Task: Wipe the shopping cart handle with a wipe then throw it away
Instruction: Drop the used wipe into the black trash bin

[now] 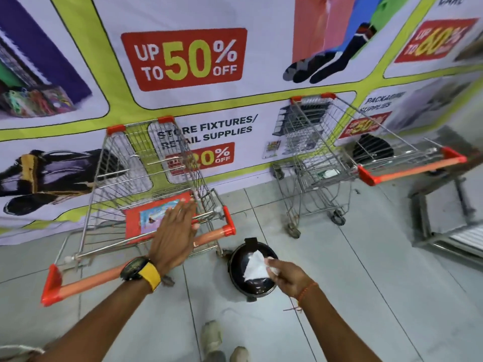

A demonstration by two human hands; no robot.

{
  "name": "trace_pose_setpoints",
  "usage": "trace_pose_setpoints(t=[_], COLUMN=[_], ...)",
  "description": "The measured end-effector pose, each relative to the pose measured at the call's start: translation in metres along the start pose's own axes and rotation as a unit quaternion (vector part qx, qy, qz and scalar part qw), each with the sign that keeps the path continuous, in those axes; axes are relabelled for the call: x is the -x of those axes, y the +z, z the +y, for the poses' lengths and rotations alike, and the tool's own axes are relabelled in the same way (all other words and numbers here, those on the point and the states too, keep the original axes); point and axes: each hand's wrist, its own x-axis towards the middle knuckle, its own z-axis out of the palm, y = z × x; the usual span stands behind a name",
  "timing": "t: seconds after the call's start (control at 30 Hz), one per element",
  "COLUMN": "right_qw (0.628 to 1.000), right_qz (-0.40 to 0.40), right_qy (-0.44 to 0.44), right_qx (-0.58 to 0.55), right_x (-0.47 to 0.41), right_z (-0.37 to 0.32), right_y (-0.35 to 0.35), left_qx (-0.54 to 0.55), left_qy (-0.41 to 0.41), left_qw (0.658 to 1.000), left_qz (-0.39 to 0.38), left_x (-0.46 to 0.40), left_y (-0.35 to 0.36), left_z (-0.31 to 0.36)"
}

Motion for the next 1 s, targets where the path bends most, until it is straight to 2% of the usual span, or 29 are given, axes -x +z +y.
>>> trace_pose_setpoints(t=[0.1, 0.27, 0.43, 0.7, 0.9, 1.0], right_qw=[0.997, 0.986, 0.980, 0.978, 0.965, 0.947], right_qz=[0.021, 0.082, 0.132, 0.132, 0.185, 0.225], right_qy=[-0.011, -0.125, -0.123, -0.152, -0.184, -0.203], right_qx=[0.067, 0.072, 0.086, -0.050, 0.017, 0.102], right_x=[0.006, 0.004, 0.000, -0.011, -0.019, -0.016], right_z=[-0.008, -0.020, -0.026, -0.030, -0.034, -0.043], right_y=[-0.001, -0.013, -0.031, -0.050, -0.055, -0.053], left_qx=[0.018, 0.007, -0.016, 0.010, 0.017, 0.016], left_qy=[0.043, 0.110, 0.142, 0.138, 0.135, 0.134], left_qw=[0.999, 0.993, 0.984, 0.986, 0.987, 0.988], left_qz=[-0.017, -0.042, -0.104, -0.091, -0.080, -0.074], left_x=[-0.025, -0.064, -0.077, -0.086, -0.082, -0.083], left_y=[0.013, 0.035, 0.062, 0.074, 0.076, 0.078], left_z=[0.025, 0.055, 0.063, 0.059, 0.058, 0.058])
